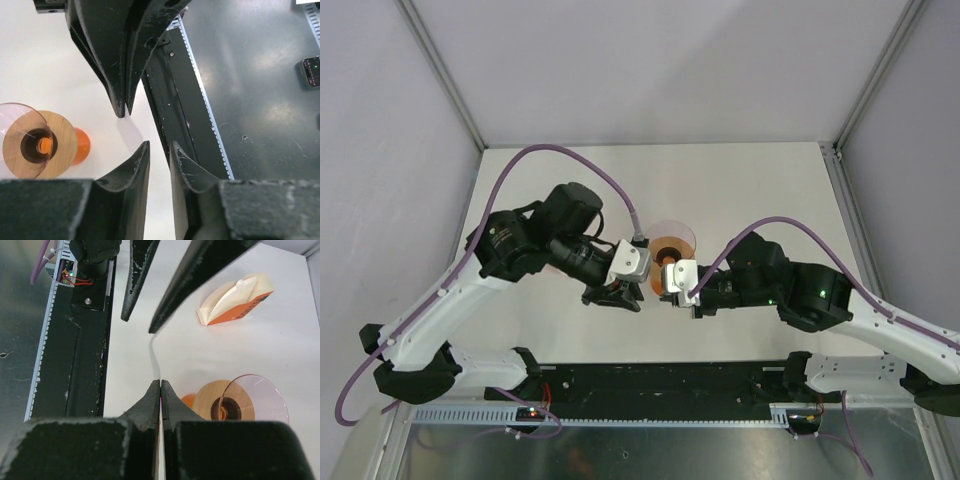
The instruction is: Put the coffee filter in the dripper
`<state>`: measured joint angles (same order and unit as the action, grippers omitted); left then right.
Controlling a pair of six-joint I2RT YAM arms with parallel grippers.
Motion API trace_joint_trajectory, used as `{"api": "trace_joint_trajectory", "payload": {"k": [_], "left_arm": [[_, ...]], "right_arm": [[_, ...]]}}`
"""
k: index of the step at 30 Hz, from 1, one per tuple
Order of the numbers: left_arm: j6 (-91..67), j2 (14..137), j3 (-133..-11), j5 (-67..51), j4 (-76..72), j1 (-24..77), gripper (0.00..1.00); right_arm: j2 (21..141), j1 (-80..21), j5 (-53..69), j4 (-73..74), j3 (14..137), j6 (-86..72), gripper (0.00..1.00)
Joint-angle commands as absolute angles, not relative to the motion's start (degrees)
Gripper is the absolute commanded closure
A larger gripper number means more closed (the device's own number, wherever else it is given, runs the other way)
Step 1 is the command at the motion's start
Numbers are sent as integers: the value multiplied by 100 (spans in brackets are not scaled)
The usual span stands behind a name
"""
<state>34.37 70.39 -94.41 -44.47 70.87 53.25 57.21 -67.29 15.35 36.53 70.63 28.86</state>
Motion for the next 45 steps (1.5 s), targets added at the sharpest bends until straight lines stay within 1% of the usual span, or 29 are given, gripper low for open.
{"api": "trace_joint_trajectory", "payload": {"k": [1, 3, 6, 12, 18, 20, 23, 26, 31, 33, 39, 41, 43, 45], "left_arm": [[3313, 7001, -9517, -4082, 6993, 5370, 67], [3461, 7030, -9674, -3807, 6984, 5370, 61], [3793, 7043, -9809, -3656, 6976, 5370, 57], [4009, 7019, -9657, -3742, 6972, 5376, 60], [4202, 7091, -9955, -3690, 6970, 5371, 55], [4283, 7081, -9975, -3753, 6983, 5370, 55], [4271, 7039, -9848, -3855, 6979, 5377, 62], [4209, 7017, -9707, -3872, 6981, 5403, 67], [4205, 7065, -9682, -3786, 6975, 5418, 80], [4173, 7066, -9656, -3814, 6982, 5422, 81], [4237, 7028, -9479, -3989, 7151, 5452, 75], [4225, 7059, -9456, -3985, 7180, 5474, 75], [4203, 7095, -9474, -3936, 7183, 5482, 79], [4193, 7124, -9521, -3898, 7186, 5486, 85]], "right_arm": [[5674, -6759, 1467, 3589, 7286, 2946, 100], [5675, -6754, 1505, 3617, 7286, 2949, 100], [5696, -6758, 1508, 3640, 7286, 2919, 100], [5688, -6758, 1474, 3636, 7286, 2885, 100], [5691, -6754, 1463, 3682, 7286, 2869, 100], [5688, -6751, 1449, 3689, 7286, 2853, 100], [5680, -6750, 1431, 3685, 7286, 2836, 100], [5676, -6743, 1417, 3683, 7286, 2824, 100], [5639, -6750, 1454, 3691, 7285, 2799, 100], [5631, -6750, 1458, 3691, 7286, 2783, 100], [5636, -6749, 1385, 3725, 7286, 2777, 100], [5648, -6748, 1388, 3722, 7286, 2777, 100], [5650, -6743, 1402, 3723, 7286, 2784, 100], [5647, -6748, 1412, 3719, 7282, 2779, 100]]}}
